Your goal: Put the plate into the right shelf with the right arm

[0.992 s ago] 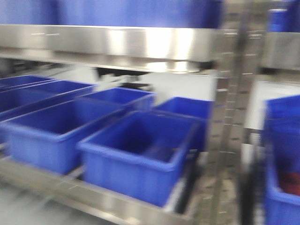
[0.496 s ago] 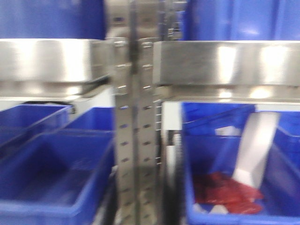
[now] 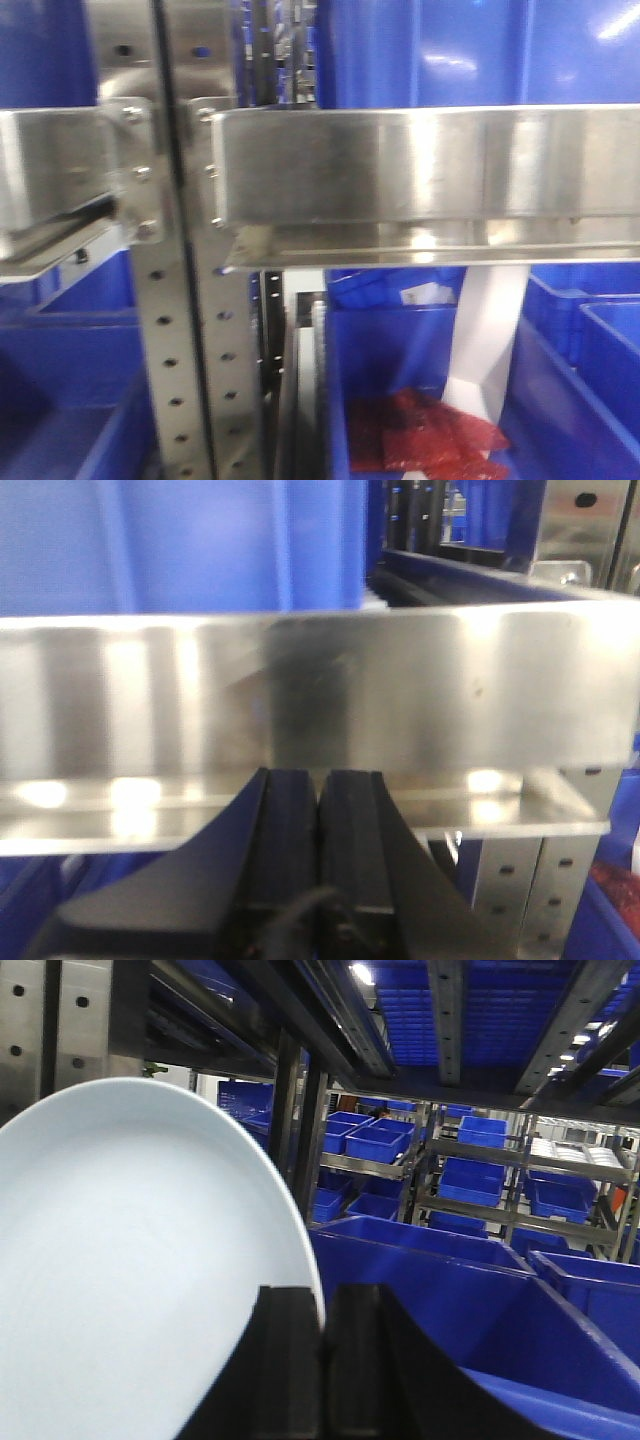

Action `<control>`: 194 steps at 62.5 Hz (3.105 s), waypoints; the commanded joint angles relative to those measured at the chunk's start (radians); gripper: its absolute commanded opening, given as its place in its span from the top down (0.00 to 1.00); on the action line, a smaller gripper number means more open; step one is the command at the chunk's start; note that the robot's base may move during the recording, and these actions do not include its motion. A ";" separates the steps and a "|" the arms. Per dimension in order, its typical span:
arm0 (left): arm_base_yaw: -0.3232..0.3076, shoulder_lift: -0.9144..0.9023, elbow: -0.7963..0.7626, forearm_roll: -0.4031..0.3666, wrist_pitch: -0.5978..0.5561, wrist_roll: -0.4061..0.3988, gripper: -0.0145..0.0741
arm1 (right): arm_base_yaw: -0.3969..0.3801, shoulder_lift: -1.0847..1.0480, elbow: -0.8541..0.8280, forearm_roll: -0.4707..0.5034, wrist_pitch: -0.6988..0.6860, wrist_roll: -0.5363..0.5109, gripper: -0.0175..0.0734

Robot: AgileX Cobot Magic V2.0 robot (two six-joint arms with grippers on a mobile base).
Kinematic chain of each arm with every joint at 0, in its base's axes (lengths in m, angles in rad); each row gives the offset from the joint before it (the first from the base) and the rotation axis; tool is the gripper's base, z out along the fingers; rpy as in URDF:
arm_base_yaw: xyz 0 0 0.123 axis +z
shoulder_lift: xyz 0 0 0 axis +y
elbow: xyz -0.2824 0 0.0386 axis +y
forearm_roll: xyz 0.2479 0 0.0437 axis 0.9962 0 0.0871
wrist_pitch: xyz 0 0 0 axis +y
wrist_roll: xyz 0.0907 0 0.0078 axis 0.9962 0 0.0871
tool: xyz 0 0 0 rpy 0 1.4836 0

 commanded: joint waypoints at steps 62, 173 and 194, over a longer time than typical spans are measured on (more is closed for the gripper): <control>-0.004 -0.011 0.008 -0.009 -0.085 -0.003 0.89 | -0.001 0.072 -0.155 -0.005 -0.093 -0.005 0.78; -0.004 -0.011 0.008 -0.009 -0.085 -0.003 0.89 | -0.263 1.042 -0.863 0.017 0.205 -0.005 0.20; -0.004 -0.011 0.008 -0.009 -0.085 -0.003 0.89 | -0.255 0.866 -0.861 0.035 0.283 -0.004 0.29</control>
